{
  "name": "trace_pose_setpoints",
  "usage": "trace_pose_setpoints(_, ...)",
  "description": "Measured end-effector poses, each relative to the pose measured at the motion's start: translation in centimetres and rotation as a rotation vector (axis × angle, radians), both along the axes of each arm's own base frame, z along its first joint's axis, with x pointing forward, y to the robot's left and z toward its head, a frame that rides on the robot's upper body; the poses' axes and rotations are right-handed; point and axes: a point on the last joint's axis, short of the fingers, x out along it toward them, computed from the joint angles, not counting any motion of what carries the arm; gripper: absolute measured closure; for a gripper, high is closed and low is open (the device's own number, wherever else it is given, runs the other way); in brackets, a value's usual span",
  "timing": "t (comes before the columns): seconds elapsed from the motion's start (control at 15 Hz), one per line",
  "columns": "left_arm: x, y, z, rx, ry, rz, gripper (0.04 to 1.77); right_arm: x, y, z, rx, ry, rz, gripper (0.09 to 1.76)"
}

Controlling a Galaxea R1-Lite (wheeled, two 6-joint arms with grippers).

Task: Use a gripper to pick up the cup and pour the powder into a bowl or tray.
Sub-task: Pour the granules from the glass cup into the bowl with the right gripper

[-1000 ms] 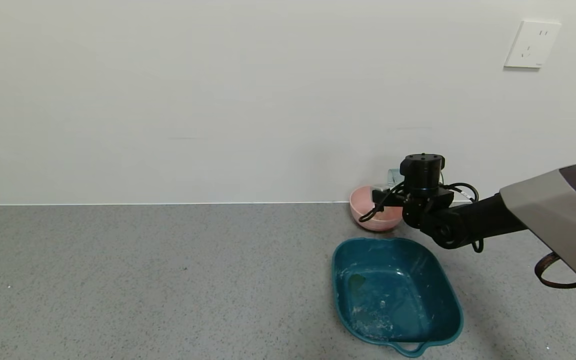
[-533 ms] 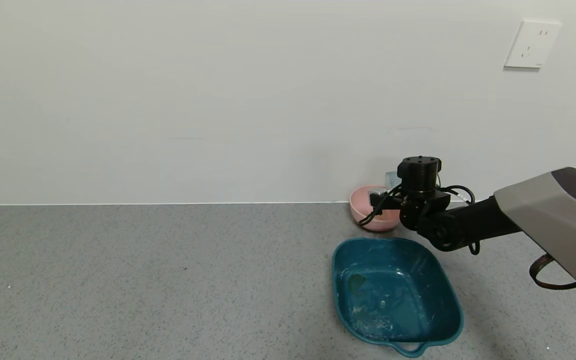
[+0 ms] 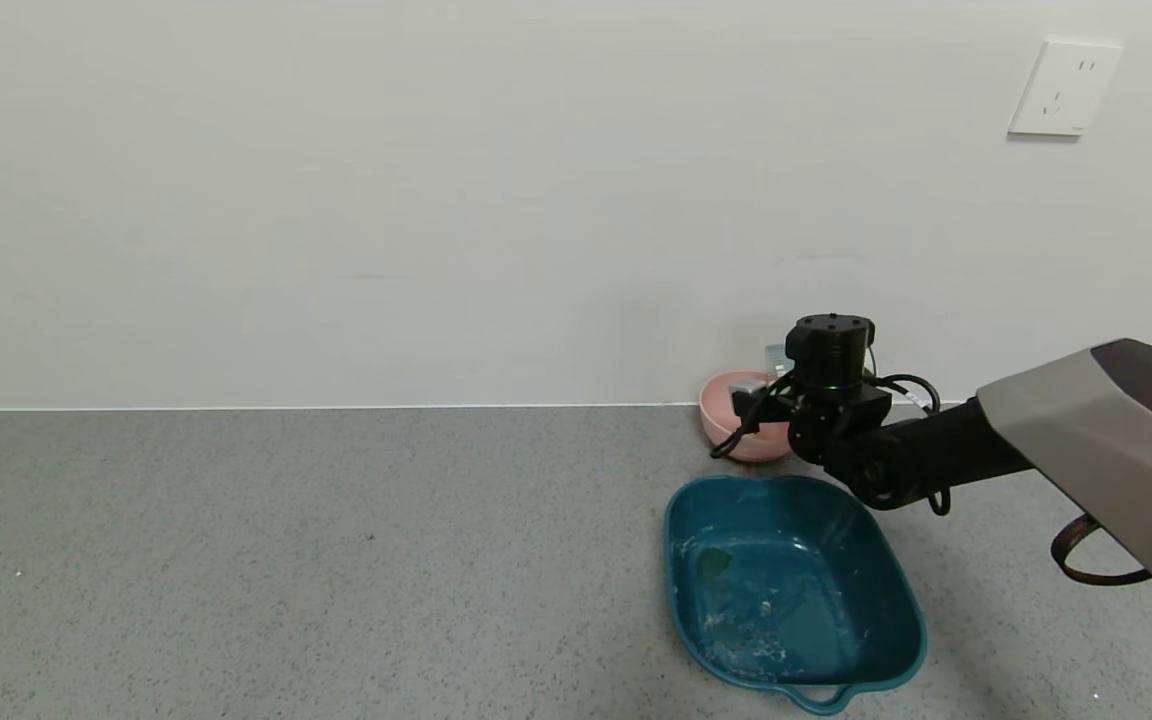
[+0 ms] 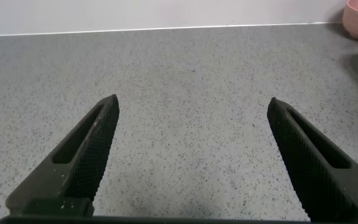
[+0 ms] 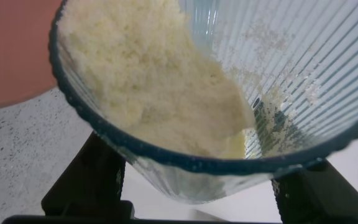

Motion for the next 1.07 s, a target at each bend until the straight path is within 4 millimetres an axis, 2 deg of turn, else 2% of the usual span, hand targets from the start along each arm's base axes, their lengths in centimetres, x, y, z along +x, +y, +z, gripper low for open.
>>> trace_pose_setpoints(1.07, 0.00, 0.00, 0.00, -0.001, 0.000, 0.000, 0.09, -0.21, 0.25, -0.16, -0.051, 0.009, 0.011, 0.52)
